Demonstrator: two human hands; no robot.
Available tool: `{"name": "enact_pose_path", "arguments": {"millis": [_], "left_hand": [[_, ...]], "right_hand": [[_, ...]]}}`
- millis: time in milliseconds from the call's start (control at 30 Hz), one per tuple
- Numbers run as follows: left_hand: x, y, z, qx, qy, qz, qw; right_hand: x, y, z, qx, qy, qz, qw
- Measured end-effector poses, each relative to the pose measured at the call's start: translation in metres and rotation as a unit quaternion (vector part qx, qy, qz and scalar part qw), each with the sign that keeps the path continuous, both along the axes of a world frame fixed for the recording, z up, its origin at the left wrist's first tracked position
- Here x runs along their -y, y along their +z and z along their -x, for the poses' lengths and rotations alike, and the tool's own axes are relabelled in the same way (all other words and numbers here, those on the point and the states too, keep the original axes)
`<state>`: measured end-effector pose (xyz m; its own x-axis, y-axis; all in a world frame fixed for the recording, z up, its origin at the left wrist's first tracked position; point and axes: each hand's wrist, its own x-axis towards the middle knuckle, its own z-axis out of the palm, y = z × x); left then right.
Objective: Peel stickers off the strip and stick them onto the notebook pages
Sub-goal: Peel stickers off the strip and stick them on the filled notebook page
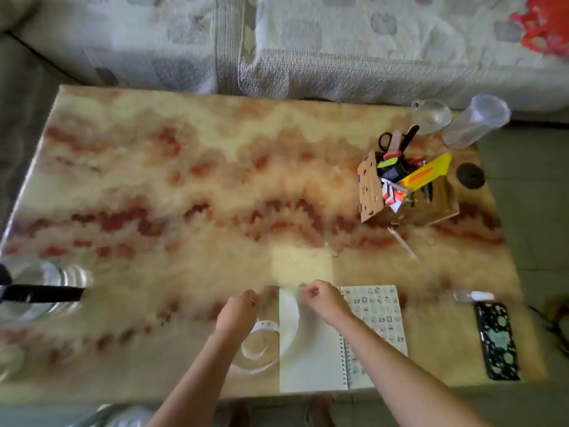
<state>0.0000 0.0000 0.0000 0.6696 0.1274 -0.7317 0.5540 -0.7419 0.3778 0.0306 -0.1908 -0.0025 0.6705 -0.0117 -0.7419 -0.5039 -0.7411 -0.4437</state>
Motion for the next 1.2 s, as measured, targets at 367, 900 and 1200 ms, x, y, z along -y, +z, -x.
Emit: {"name": "enact_pose_path", "arguments": {"millis": [367,900,1200], "left_hand": [[0.007,-0.044,0.004,0.008,0.334,0.198,0.921],[0.021,0.021,-0.025,0.246,0.311,0.375,0.838],[0.035,-0.026,-0.025,0.264,0.217,0.379,0.86]], "right_hand": [[-0.044,-0.05,-0.004,0.287,0.156,0.083,0.941],[-0.021,0.011,-0.011,0.119,-0.147,-0.282,0.94],[-0.021,-0.012,-0.054,0.17,-0.114,-0.378,0.903]]}}
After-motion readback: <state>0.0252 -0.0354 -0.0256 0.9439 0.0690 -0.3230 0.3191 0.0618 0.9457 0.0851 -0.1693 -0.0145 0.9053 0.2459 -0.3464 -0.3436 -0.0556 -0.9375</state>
